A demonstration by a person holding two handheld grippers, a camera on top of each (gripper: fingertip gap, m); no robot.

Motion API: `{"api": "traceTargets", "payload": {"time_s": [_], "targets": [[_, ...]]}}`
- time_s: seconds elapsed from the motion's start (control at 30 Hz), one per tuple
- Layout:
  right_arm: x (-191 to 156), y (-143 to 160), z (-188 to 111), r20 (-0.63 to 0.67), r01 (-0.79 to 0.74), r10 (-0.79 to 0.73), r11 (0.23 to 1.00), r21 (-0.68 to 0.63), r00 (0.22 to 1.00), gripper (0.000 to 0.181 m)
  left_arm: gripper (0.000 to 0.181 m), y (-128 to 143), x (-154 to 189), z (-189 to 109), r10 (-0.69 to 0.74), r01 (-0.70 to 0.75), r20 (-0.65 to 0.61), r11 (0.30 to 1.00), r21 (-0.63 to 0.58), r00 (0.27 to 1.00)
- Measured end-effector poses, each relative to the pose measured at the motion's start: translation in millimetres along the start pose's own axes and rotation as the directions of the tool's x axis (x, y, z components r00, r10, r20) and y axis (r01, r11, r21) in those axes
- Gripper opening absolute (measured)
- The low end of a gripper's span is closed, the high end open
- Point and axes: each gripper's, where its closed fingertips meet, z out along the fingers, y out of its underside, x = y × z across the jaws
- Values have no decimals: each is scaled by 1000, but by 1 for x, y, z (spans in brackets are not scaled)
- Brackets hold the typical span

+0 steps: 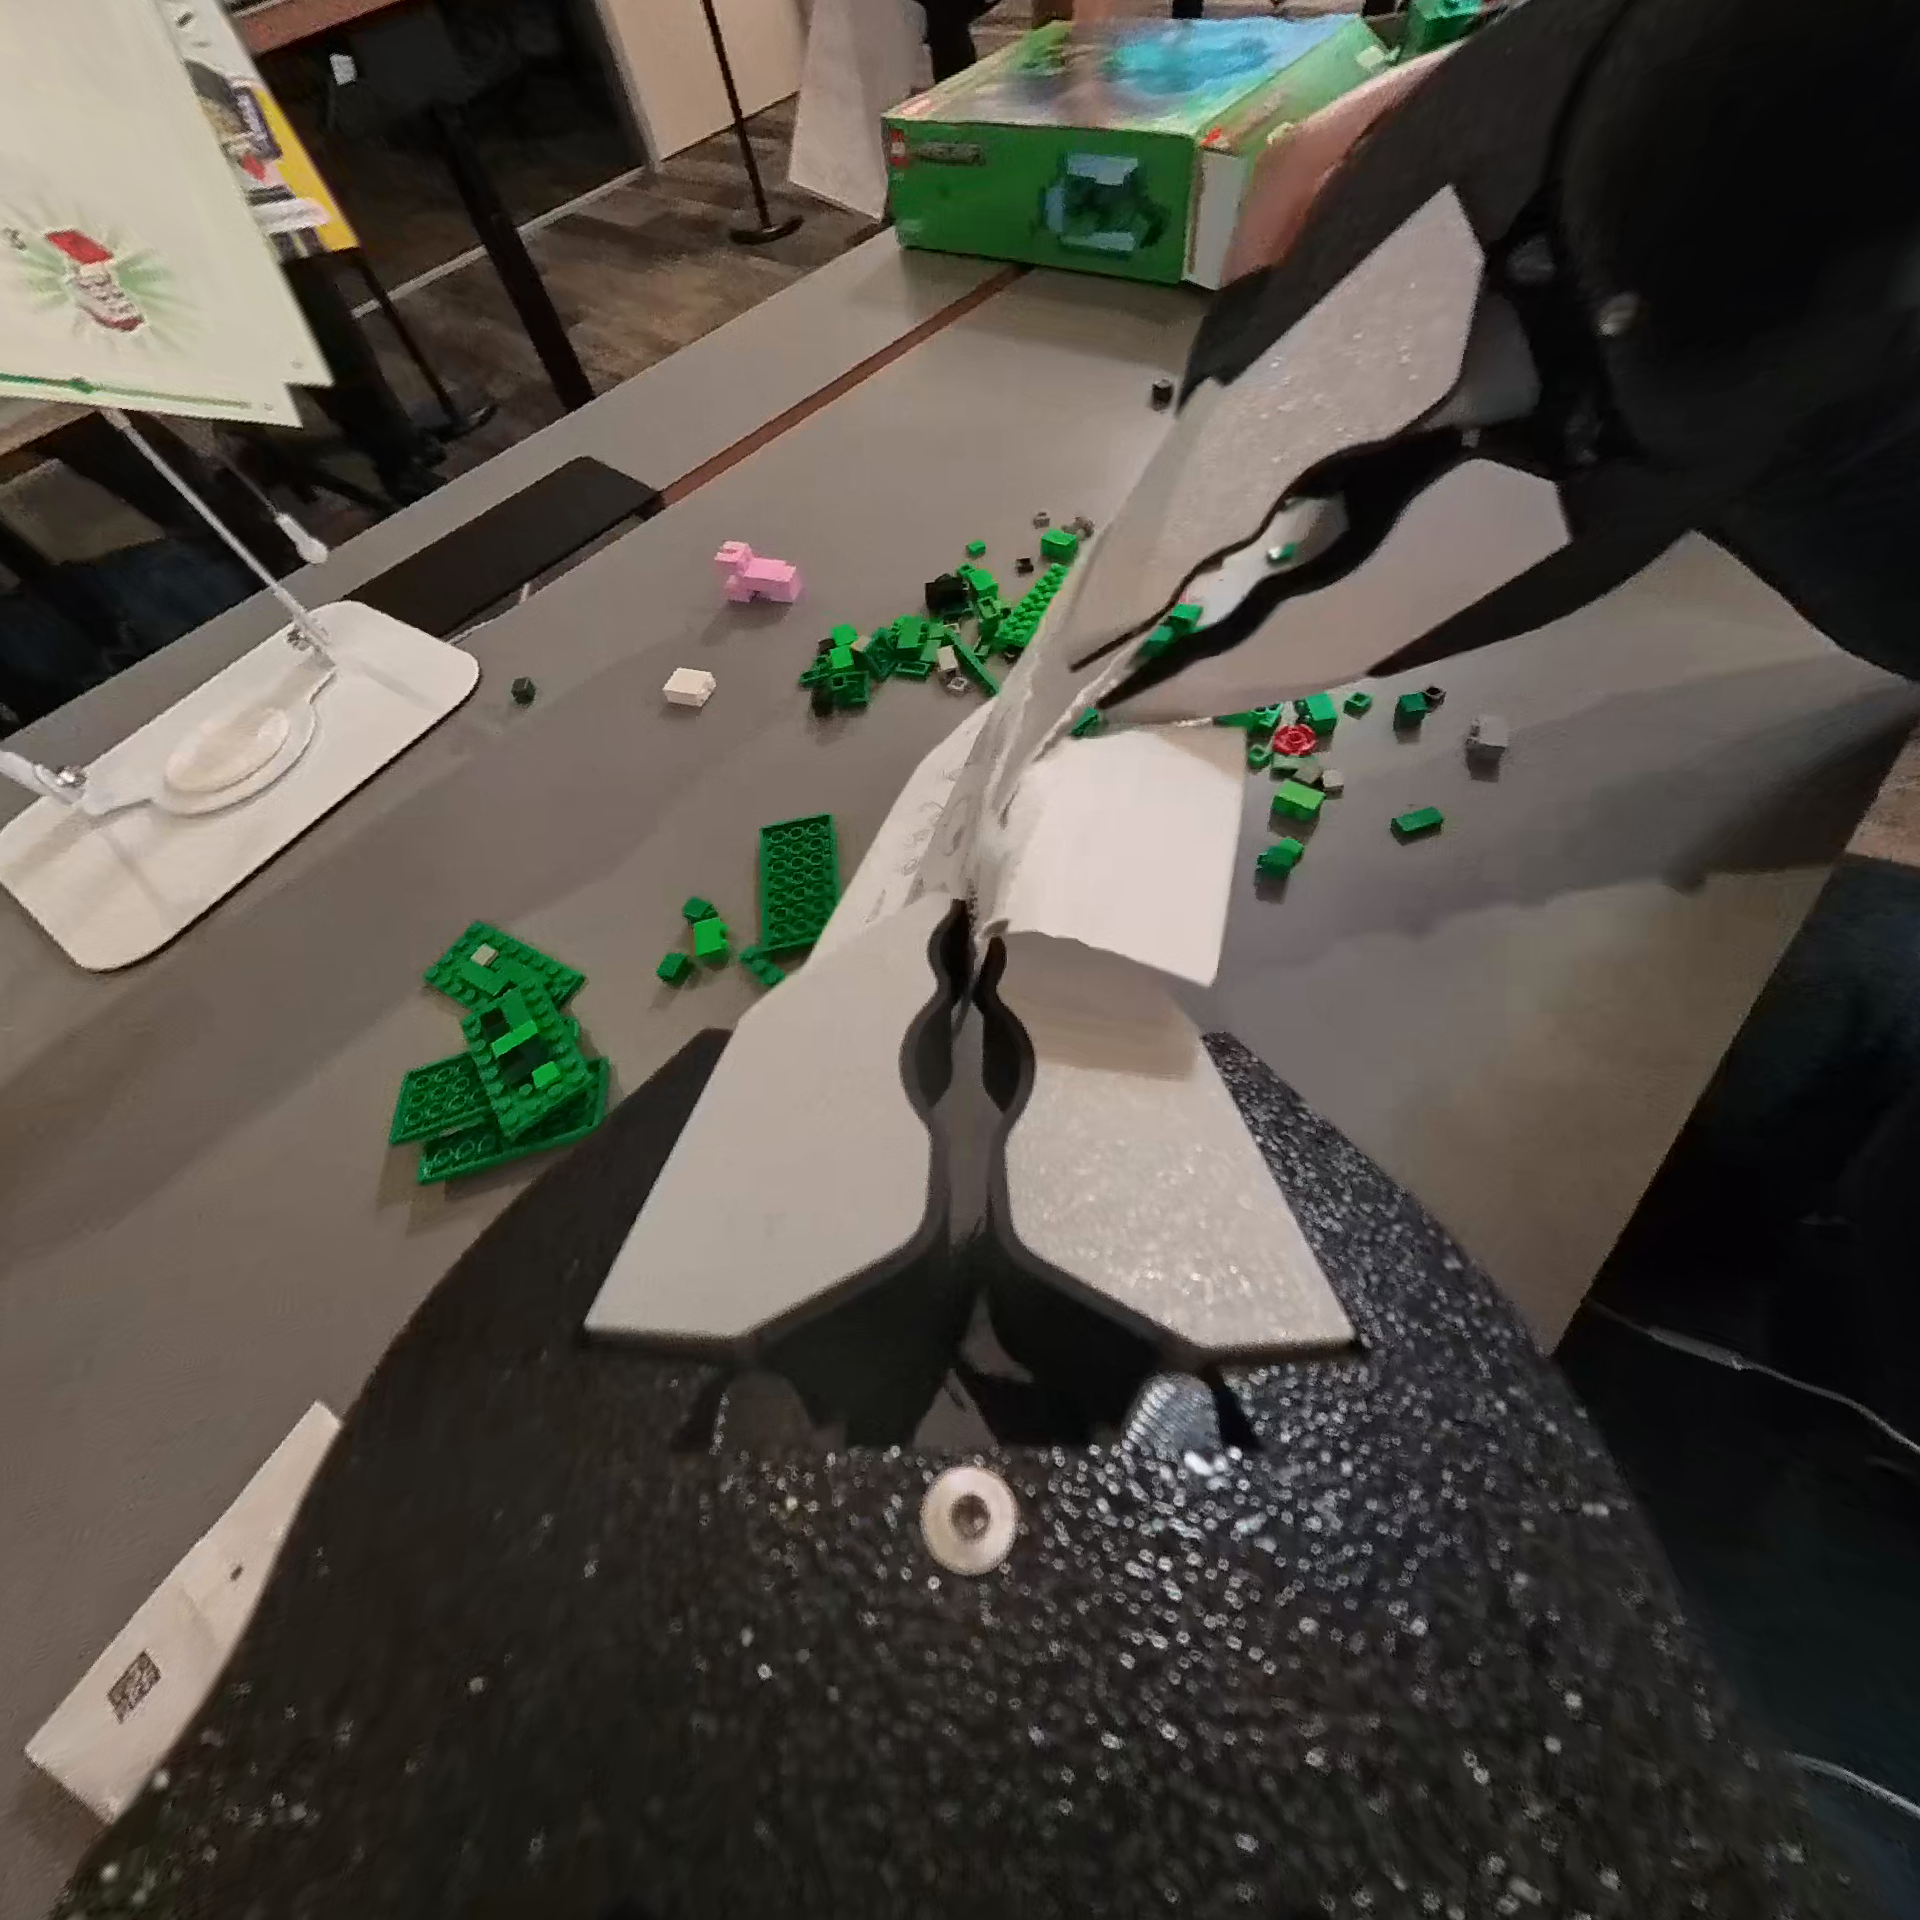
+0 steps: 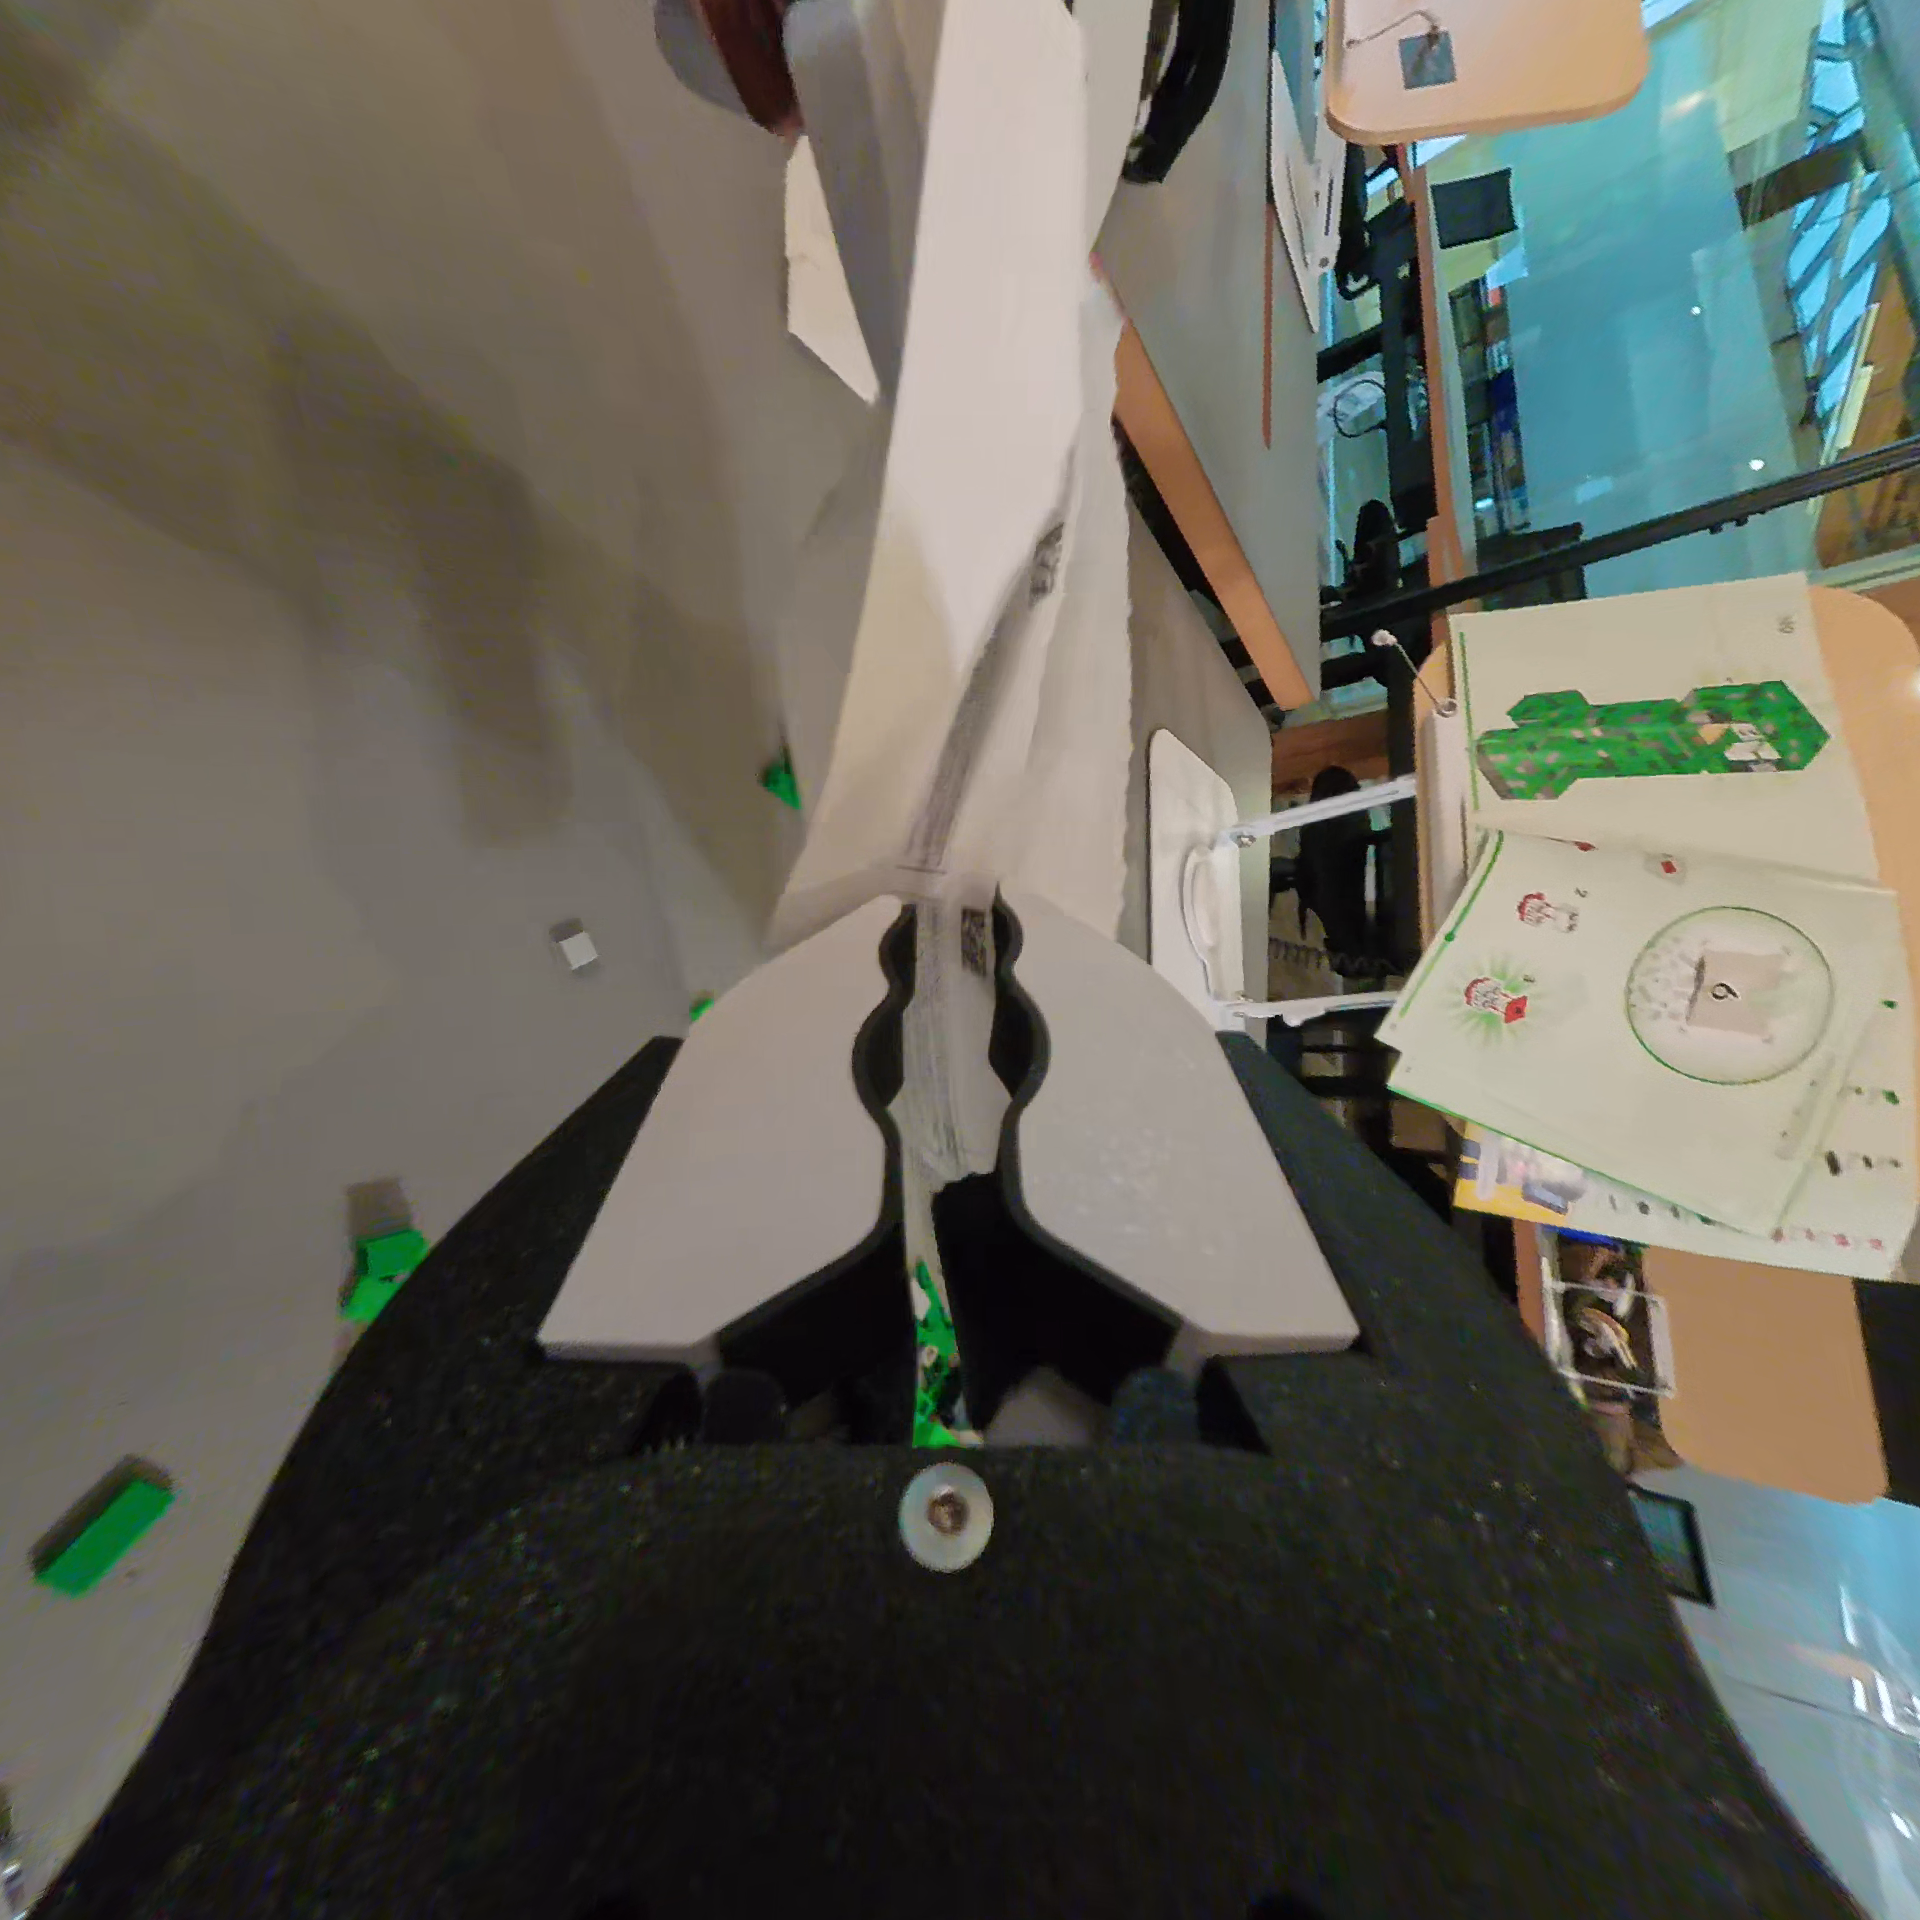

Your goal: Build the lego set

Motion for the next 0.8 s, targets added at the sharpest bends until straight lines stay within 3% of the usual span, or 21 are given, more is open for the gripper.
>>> {"api": "traceTargets", "payload": {"time_s": [0.03,0.27,0.43,0.57,0.67,0.8], "targets": [[1,1,1,-11,7,-7,1000,-10,1000,11,0,-1,2,1,8,-8,-7,1000,-3,1000],[1,5,8,-82,25,-28,999,-43,996,1,1,3,2,4,37,-38,-9,999,-6,999],[8,17,12,-196,-79,70,996,-42,978,1,27,0,-11,-1,86,-87,101,996,13,991],[11,30,13,-292,-110,91,993,-50,952,1,55,-1,-26,-10,2,-7,166,1000,29,986],[13,31,14,-337,-95,81,995,-27,938,1,69,-13,-39,-22,-52,24,241,993,118,969],[7,29,19,-364,-10,1,1000,-22,931,1,58,-35,-44,-43,-99,18,287,962,273,953]]}}
